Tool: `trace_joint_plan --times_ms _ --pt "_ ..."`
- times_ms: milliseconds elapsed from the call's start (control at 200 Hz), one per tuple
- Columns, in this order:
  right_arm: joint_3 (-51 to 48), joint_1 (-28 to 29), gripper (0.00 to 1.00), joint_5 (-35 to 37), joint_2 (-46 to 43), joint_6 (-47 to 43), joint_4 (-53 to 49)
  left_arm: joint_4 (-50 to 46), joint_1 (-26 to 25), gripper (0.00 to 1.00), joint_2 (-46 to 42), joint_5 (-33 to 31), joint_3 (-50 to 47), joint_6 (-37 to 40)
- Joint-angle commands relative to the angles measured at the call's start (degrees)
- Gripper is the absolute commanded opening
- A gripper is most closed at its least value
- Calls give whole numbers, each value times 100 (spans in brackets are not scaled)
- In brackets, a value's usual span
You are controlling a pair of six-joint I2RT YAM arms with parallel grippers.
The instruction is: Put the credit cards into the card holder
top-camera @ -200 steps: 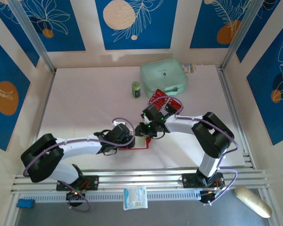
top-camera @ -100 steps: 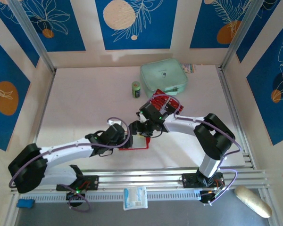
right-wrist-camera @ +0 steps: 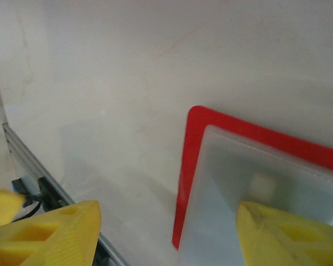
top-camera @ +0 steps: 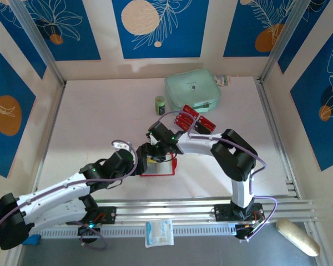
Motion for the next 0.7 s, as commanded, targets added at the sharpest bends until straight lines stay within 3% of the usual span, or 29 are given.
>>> trace_joint_plan --times_ms 0,695 --pt "96 54 66 -108 132 124 -199 -168 57 100 -158 -223 -93 -94" --pt "-87 -367 65 -361 -474 269 78 510 66 100 617 -18 -325 -25"
